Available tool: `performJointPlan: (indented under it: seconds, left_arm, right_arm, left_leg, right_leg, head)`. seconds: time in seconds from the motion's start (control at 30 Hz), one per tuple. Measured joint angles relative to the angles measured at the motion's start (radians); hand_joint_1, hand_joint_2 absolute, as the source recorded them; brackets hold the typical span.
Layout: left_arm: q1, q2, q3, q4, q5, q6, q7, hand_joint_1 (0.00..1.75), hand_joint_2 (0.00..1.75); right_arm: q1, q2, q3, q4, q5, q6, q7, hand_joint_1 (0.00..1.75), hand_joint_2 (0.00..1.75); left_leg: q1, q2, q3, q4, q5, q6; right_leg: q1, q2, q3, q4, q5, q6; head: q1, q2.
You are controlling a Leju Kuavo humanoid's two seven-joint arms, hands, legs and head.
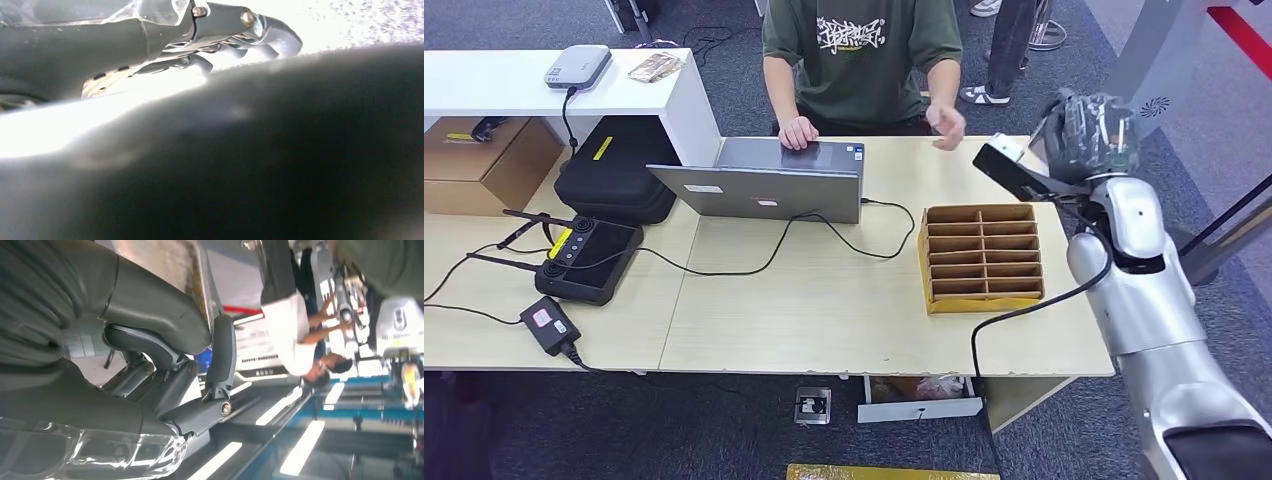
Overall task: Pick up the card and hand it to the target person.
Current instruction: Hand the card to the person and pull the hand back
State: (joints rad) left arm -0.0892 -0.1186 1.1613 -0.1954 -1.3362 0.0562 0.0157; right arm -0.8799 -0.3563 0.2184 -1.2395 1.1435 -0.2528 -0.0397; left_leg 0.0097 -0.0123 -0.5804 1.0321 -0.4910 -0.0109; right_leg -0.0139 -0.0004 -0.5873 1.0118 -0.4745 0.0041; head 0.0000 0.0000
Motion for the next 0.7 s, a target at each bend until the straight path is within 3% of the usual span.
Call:
performJointPlan:
  seconds: [0.23, 0.7]
  left_arm:
    - [-0.002, 0.005, -0.001, 0.001, -0.002, -0.001, 0.010, 0.00, 0.00]
    - [-0.003, 0.004, -0.006, 0.001, -0.007, 0.000, 0.026, 0.00, 0.00]
  right_arm:
    - [0.004, 0.002, 0.010, 0.053, 0.003, -0.026, 0.001, 1.75, 1.75]
    - [0.024, -0.003, 0.000, 0.016, -0.007, -0.010, 0.012, 1.75, 1.75]
  left_leg:
    - [0.001, 0.001, 0.002, -0.001, 0.000, 0.000]
    - [0.001, 0.001, 0.002, -0.001, 0.000, 0.000]
  right_leg:
    - [0.001, 0.002, 0.001, -0.001, 0.000, 0.000]
    - [0.001, 0.001, 0.001, -0.001, 0.000, 0.000]
  head:
    - [0.000, 0.000]
    - [0.000, 0.000]
